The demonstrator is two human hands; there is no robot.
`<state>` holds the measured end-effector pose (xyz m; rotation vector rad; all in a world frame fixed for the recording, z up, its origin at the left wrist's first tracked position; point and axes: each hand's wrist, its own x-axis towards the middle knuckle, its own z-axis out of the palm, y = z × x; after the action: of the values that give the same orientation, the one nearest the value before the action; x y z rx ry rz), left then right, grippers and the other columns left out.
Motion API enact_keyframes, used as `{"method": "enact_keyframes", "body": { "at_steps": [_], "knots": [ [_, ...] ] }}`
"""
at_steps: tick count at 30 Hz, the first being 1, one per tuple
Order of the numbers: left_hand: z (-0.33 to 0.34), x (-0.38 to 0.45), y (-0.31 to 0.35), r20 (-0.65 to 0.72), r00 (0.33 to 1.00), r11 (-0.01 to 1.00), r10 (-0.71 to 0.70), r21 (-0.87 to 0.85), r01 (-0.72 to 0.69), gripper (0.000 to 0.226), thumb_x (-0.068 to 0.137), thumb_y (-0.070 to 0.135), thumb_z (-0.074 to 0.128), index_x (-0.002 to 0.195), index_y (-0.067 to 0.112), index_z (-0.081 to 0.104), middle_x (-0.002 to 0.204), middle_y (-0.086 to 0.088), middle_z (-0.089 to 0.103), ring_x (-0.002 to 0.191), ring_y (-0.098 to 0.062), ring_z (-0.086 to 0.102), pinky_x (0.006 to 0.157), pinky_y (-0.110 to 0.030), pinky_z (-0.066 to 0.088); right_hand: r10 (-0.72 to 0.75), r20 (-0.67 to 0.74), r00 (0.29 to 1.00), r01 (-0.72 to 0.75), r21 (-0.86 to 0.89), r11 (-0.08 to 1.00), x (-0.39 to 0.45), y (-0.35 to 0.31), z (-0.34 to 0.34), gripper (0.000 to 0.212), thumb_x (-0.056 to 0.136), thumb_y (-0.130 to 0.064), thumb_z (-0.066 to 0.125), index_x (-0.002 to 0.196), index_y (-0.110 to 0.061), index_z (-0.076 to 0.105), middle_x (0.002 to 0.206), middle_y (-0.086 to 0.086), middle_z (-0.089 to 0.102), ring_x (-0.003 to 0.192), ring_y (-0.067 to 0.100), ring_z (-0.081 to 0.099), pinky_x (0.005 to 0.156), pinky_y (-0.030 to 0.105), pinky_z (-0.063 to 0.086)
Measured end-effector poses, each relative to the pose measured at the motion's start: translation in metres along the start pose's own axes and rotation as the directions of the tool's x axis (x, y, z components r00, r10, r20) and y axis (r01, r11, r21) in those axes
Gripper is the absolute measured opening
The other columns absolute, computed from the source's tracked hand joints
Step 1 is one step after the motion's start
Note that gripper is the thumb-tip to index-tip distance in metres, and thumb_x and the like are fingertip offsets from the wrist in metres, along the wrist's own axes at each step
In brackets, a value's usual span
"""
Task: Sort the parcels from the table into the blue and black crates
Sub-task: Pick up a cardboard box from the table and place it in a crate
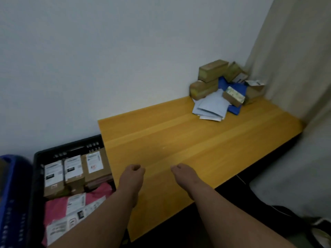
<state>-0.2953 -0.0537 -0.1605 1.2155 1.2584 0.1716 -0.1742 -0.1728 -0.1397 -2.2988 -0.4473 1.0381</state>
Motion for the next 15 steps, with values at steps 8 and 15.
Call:
{"method": "enact_keyframes", "body": {
  "at_steps": [8, 15],
  "knots": [
    [0.104, 0.034, 0.046, 0.011, 0.999, 0.994, 0.043, 0.1, -0.044, 0.041, 0.102, 0.029, 0.048, 0.139, 0.014, 0.044, 0.14, -0.013, 0.045, 0.123, -0.034, 0.048, 0.101, -0.051, 0.044, 0.076, 0.005, 0.997, -0.076, 0.061, 0.995, 0.055, 0.039, -0.081, 0.051, 0.107, -0.036, 0.031, 0.153, -0.014, 0.027, 0.16, 0.006, 0.023, 0.144, 0.027, 0.028, 0.115, 0.04, 0.03],
    [0.171, 0.093, 0.085, 0.031, 0.999, 0.994, 0.041, 0.101, -0.044, 0.037, 0.1, 0.032, 0.049, 0.132, 0.013, 0.05, 0.131, -0.015, 0.051, 0.114, -0.033, 0.053, 0.098, -0.052, 0.047, 0.166, -0.047, 0.985, -0.165, 0.04, 0.986, 0.109, 0.047, -0.149, 0.047, 0.107, -0.029, 0.031, 0.139, 0.002, 0.044, 0.148, 0.018, 0.04, 0.133, 0.035, 0.041, 0.109, 0.041, 0.035]
  ]
}}
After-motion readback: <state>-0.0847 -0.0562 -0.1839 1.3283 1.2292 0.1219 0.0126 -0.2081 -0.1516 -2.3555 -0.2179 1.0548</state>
